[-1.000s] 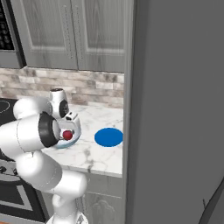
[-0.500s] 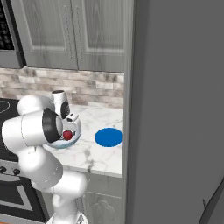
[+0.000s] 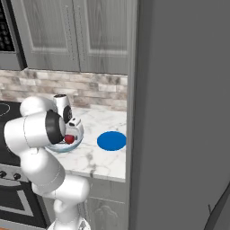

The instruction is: Remove the apple from the bowl and place it on the small plate. Then place the bowl with only the fish in the microwave, close the door, and press the start button to microwave the fish.

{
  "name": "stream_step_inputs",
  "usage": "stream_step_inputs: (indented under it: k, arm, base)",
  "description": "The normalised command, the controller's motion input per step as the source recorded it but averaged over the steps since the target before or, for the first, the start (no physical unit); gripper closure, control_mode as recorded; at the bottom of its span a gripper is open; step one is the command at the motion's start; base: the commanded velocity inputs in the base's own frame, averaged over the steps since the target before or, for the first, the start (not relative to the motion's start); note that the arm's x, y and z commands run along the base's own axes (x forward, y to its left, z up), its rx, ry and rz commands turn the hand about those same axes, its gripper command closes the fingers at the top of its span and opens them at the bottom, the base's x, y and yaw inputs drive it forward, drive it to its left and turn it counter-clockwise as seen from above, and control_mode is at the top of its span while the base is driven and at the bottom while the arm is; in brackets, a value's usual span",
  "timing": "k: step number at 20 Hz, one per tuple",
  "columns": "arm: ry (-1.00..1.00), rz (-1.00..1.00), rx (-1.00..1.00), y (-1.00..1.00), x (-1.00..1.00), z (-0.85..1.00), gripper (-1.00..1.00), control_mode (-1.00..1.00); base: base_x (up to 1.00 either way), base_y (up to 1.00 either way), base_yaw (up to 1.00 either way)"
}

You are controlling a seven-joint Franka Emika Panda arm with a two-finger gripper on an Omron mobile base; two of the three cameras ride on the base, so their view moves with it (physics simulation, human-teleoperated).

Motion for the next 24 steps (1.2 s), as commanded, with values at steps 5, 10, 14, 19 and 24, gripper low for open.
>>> stream_step_inputs:
  k: [5, 10, 14, 19, 24]
  arm:
    - [0.00, 0.00, 0.00, 0.00, -0.08, -0.11, 1.00, -1.00]
    - [-0.09, -0.01, 0.00, -0.05, -0.19, 0.18, 1.00, -1.00]
    - [-0.19, -0.07, 0.00, -0.15, -0.24, 0.79, 1.00, -1.00]
    - [-0.24, -0.06, 0.00, -0.17, -0.14, 0.98, 1.00, -1.00]
    - [-0.15, -0.09, 0.03, -0.55, -0.16, 0.66, 1.00, -1.00]
  base:
    - [0.00, 0.00, 0.00]
    - [0.00, 0.00, 0.00]
    - [0.00, 0.00, 0.00]
    - [0.00, 0.00, 0.00]
    - [0.00, 0.00, 0.00]
